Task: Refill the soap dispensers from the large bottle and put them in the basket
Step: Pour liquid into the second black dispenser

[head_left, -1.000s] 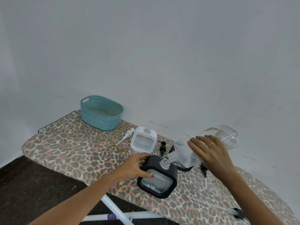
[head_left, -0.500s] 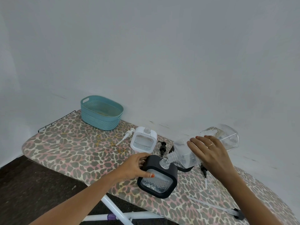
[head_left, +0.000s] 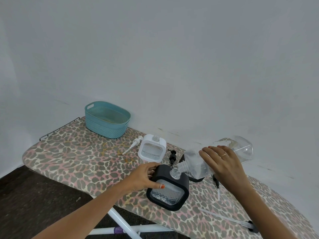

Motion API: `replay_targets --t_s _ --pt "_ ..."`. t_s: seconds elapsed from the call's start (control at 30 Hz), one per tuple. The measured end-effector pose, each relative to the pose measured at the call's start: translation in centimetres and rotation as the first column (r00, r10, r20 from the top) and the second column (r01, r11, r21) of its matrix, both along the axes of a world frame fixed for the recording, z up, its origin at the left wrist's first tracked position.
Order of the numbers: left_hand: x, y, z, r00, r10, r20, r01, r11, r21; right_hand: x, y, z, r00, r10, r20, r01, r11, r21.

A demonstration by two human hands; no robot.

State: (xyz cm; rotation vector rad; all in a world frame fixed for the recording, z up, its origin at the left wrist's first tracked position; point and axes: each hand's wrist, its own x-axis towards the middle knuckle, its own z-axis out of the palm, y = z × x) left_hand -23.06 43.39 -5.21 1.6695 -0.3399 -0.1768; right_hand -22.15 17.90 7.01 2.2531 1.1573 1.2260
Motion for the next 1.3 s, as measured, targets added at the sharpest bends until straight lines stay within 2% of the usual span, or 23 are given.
replay_targets --t_s 0.13,0.5,0.77,0.97,1.07,1.17,1.3 --pt "0.0 0.0 -0.1 1.0 0.001 -0.001 -0.001 1.0 -0.002 -0.2 0.0 -0.3 1.0 -0.017 -0.025 0.018 0.999 0.04" --pt "0.2 -0.4 -0.1 1.0 0.014 -0.016 -0.014 1.0 -0.02 -0.6 -1.1 -1.8 0.956 -0.216 -0.199 0.235 0.969 0.077" --pt "0.6 -1.6 0.4 1.0 0.023 -0.003 -0.023 0.999 -0.036 -2.0 -1.8 -3.2 0.886 -0.185 -0.425 0.329 0.897 0.296" --pt "1.1 -3.1 0.9 1.0 -0.001 0.003 0.002 0.998 -0.058 -2.6 -3.5 -4.6 0.82 -0.148 -0.553 0.458 0.749 0.479" --pt "1.3 -4.3 1.0 1.0 -0.005 0.005 0.006 0.997 -0.072 -3.0 -4.9 -5.3 0.767 -0.105 -0.633 0.545 0.627 0.557" --pt "1.6 -5.7 0.9 1.0 -0.006 0.009 0.006 0.997 -0.071 -3.0 -6.7 -6.1 0.72 -0.047 -0.692 0.605 0.53 0.594" --pt "2.1 -8.1 0.2 1.0 -0.015 -0.007 0.015 0.998 -0.065 -3.3 -9.0 -6.8 0.704 -0.003 -0.711 0.646 0.42 0.638"
